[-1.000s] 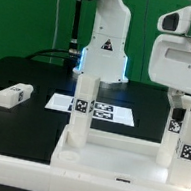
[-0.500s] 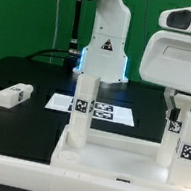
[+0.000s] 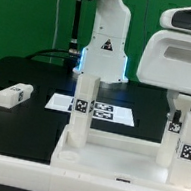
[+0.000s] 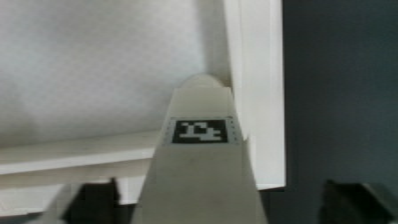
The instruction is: Assemble desk
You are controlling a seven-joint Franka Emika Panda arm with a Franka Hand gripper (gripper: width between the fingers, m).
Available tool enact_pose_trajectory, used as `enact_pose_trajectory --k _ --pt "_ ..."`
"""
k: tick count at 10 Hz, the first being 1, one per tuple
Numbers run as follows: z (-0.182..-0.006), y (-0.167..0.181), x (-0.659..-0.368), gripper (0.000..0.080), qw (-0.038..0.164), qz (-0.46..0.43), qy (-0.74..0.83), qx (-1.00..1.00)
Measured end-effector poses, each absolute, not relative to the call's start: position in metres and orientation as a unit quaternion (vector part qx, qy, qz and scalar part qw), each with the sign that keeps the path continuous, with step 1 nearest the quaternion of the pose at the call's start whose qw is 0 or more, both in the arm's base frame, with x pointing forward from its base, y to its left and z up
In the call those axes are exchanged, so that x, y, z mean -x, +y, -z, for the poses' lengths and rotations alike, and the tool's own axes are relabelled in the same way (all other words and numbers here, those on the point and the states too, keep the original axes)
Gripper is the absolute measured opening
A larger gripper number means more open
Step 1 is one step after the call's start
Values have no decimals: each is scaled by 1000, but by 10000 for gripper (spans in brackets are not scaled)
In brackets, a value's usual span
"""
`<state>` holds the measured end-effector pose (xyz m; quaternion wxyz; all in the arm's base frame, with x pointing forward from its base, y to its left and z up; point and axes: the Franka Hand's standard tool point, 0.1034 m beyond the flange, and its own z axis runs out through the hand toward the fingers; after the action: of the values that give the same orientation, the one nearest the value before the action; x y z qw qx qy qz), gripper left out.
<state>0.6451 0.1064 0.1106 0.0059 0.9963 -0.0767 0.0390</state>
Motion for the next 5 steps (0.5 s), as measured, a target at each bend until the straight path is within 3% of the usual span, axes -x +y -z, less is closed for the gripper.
enact_pose_trajectory --k 2,5 --pt "-111 105 -645 288 6 -39 -78 -996" --pt "-111 105 -645 289 6 -39 -79 -996"
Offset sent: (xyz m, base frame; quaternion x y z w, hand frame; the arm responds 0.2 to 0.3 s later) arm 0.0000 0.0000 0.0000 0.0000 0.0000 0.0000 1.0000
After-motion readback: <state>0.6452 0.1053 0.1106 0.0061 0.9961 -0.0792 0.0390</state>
